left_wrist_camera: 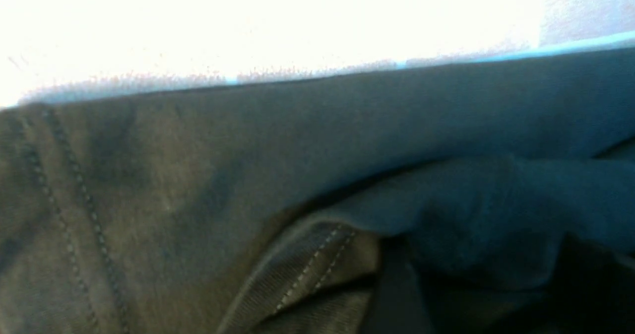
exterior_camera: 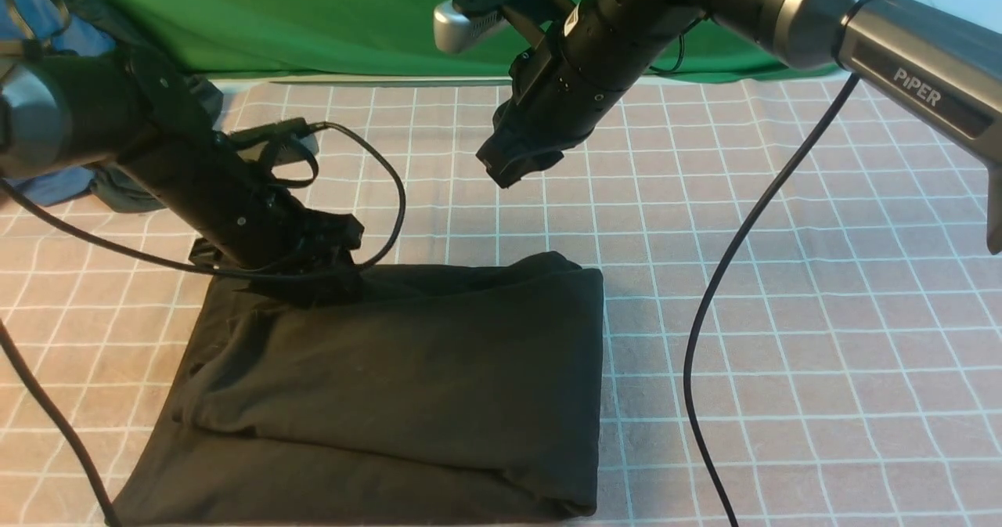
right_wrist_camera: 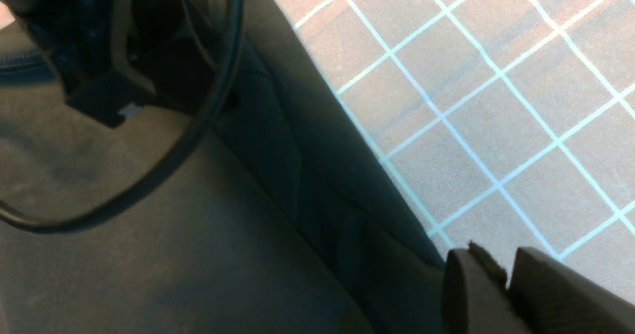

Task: Fold a long-sleeved shirt over a pink coffee tablecloth.

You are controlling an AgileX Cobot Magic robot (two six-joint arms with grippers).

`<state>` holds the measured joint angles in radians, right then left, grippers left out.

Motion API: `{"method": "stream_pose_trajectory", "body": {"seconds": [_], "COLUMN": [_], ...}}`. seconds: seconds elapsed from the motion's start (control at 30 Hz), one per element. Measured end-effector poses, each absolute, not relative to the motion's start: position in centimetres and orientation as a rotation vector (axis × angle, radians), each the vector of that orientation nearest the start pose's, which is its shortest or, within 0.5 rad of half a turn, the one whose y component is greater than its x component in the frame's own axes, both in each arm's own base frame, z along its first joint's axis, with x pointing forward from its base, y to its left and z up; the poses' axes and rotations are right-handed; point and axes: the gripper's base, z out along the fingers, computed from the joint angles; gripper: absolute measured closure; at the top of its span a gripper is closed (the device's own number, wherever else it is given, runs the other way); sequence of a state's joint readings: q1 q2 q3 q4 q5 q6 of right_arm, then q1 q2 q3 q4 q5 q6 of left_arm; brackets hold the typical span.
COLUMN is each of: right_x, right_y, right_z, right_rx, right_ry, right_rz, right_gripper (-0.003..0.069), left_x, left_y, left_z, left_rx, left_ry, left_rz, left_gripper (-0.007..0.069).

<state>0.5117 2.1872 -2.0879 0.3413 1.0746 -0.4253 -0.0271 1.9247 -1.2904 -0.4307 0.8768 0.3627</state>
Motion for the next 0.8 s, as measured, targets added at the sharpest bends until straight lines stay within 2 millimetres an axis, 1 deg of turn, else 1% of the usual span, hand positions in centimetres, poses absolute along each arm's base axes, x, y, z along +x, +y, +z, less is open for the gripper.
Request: {"method": "stream_pose_trajectory", "body": {"seconds": [0.07,0.13,0.2,0.3,0.43,0.47,0.5,0.53,0.6,0.7,0.8], "right_x": [41.25,41.27,41.29,41.30,41.26,41.24,41.23,41.24,41.24,41.24,41.24], "right_y": [26.24,26.24,26.25,26.25,26.35,26.39,26.40,26.40,26.40,26.40,26.40], "right_z": [27.41,27.42,27.43,27.44,27.45,27.45,27.45,27.45,27.45,27.45,27.45], "right_rx": [-1.084,-1.083,-1.081,-1.080,-1.082,-1.082,-1.082,-1.082,-1.082,-1.082,-1.086], "right_ry": [2.403,2.401,2.399,2.398,2.395,2.394,2.394,2.393,2.393,2.393,2.391], "right_rz": [0.480,0.480,0.479,0.479,0.480,0.480,0.480,0.480,0.480,0.480,0.479], "right_gripper": [0.0503,0.0502,0.0498,0.0497,0.0498,0.0498,0.0498,0.0496,0.0495,0.0496,0.0496], "left_x": [37.35,37.12,36.97,36.88,36.82,36.79,36.78,36.78,36.77,36.83,36.81], "left_y": [-4.03,-4.08,-4.10,-4.10,-3.98,-3.94,-3.94,-3.91,-3.89,-3.88,-3.86], "left_z": [17.81,17.80,17.78,17.77,17.72,17.71,17.70,17.70,17.69,17.78,18.35], "left_rx": [0.220,0.242,0.267,0.290,0.310,0.317,0.318,0.321,0.328,0.343,0.353], "left_ry": [2.911,2.931,2.942,2.947,2.955,2.958,2.960,2.960,2.960,2.956,2.944], "left_rz": [-0.481,-0.494,-0.500,-0.500,-0.481,-0.474,-0.473,-0.469,-0.465,-0.461,-0.454], "left_gripper": [0.0143,0.0140,0.0146,0.0177,0.0323,0.0382,0.0413,0.0477,0.0552,0.0603,0.0611]}}
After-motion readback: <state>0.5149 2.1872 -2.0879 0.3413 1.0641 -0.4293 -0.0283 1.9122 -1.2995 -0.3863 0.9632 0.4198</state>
